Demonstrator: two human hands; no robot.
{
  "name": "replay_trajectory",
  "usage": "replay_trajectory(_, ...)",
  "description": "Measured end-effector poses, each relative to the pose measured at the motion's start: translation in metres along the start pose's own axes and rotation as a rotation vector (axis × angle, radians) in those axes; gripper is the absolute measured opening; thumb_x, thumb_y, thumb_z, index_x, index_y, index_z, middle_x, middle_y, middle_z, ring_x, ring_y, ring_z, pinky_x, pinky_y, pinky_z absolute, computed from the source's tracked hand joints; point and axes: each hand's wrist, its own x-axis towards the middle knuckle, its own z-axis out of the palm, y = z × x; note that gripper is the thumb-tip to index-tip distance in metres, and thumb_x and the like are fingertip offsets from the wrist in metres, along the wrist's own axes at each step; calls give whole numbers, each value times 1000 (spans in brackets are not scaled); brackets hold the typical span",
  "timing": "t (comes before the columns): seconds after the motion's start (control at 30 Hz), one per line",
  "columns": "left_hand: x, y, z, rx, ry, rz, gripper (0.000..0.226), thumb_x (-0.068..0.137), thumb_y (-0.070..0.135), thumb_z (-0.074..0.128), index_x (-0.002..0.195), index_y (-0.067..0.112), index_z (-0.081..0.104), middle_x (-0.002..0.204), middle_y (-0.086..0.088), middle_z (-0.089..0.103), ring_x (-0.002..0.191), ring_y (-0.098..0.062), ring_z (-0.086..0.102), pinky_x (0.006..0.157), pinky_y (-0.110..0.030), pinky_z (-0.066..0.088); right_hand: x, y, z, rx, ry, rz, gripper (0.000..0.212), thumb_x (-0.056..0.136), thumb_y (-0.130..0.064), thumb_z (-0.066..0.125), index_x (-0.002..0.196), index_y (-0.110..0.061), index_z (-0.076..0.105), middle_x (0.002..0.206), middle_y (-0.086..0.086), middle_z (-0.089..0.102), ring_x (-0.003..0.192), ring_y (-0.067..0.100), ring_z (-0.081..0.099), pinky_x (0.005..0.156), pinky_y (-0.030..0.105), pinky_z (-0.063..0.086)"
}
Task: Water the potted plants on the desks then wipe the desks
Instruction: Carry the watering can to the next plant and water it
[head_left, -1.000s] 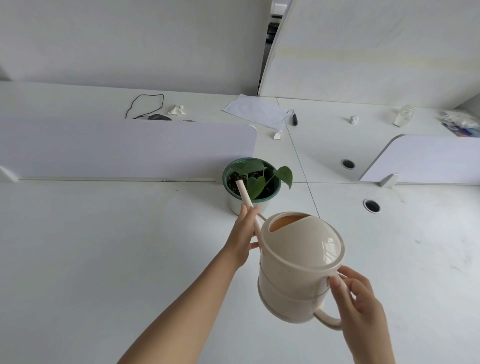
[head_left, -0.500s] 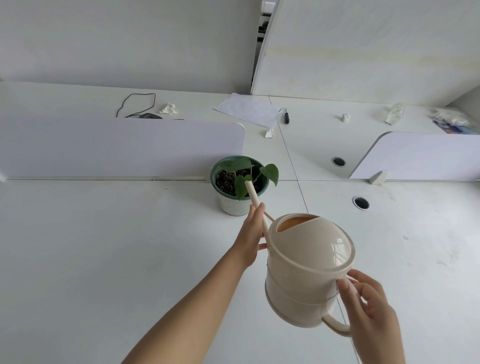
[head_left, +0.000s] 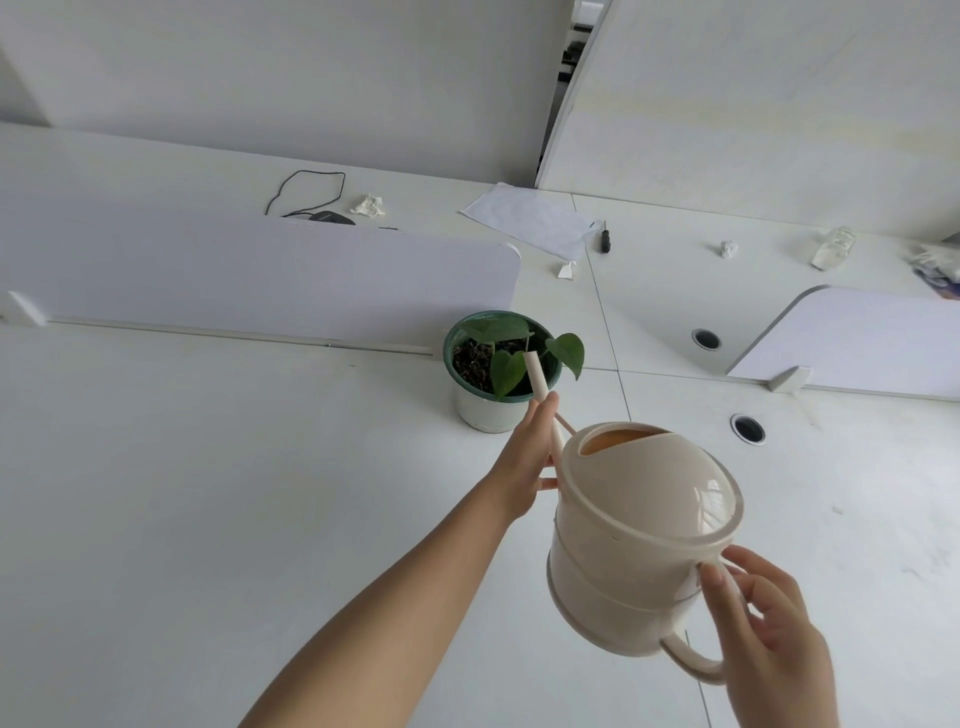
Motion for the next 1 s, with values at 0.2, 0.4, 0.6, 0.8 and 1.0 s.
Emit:
replay_trajectory(0.2,5,2,-21,-7,56,0,69,92,55,31,141,8,24,106,-26,49,70,-10,44,72,-30,40,2,-11,18,10,-15,-21,20,57,-53,55,56,-35,63,94,-21,60,71,-19,54,61,-5,36)
replay_trajectory(0.4,11,16,-31,-77,78,-11,42,91,55,32,73,20,46,66,4,40,64,-11,43,63,-28,38,11,-7,30,3,-61,-57,24,83,-15,63,63,-28,62,101,-2,55,76,-20,53,62,-2,38)
replay_trajectory(0.6,9,15,-28,-42,89,-30,55,89,59,29,118,17,50,113,-9,55,83,-12,50,65,-28,40,6,-9,30,-7,-39,2,36,60,-52,55,50,-18,61,99,-8,57,70,-20,53,61,-4,36)
replay_trajectory(0.8,0,5,-11,-36,75,-69,58,90,59,28,139,30,35,140,-5,43,118,-24,50,83,-38,45,-3,2,15,-54,-15,41,21,68,-33,67,49,-26,61,102,4,56,75,-22,54,61,-7,36)
replay_trajectory(1.0,-15,-1,4,-26,46,-66,51,93,53,30,138,31,34,130,-1,45,117,-28,52,93,-45,46,-15,19,-4,-85,-8,103,36,80,-7,68,47,0,56,101,12,57,66,-29,49,59,-7,36)
